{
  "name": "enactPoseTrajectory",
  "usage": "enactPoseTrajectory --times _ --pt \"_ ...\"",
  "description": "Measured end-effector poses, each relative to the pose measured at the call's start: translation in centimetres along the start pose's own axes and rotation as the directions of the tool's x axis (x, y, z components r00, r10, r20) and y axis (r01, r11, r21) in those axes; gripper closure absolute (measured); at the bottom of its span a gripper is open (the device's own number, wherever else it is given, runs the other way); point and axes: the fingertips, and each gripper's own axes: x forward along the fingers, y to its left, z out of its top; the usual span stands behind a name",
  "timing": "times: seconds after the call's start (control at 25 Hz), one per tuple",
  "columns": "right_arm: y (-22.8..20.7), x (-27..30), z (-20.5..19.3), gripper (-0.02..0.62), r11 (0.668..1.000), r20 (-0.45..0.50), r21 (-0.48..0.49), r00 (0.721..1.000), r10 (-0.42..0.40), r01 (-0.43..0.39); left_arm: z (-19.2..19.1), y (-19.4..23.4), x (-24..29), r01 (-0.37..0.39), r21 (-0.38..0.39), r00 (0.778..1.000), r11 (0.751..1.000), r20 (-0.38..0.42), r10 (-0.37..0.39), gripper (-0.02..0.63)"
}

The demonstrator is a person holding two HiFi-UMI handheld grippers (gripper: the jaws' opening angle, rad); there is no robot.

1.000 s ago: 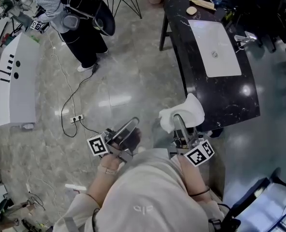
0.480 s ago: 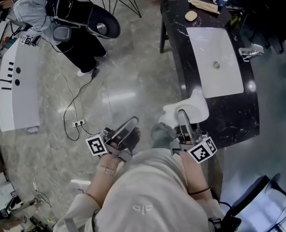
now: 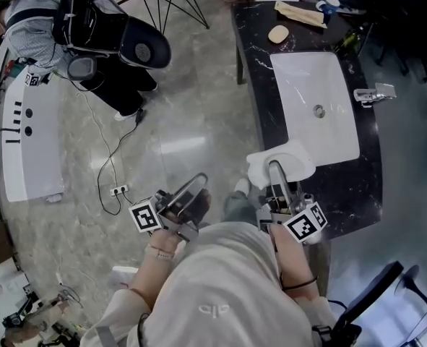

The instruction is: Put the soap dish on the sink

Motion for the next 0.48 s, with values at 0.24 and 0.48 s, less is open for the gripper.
enactPoseTrajectory --times 0.24,0.48 --pt "-1.0 0.5 2.4 0.434 1.000 0.024 -0.001 1.000 -0.002 0.002 -0.4 -0.3 2.9 0.016 0.010 0.999 1.000 -0.045 -0.015 0.597" --pt "-1.0 0.2 3.5 0.434 1.000 0.054 -0.019 0.998 -0.018 0.019 0.1 0.2 4.1 0.049 0.005 0.997 0.999 -0.066 -0.049 0.598"
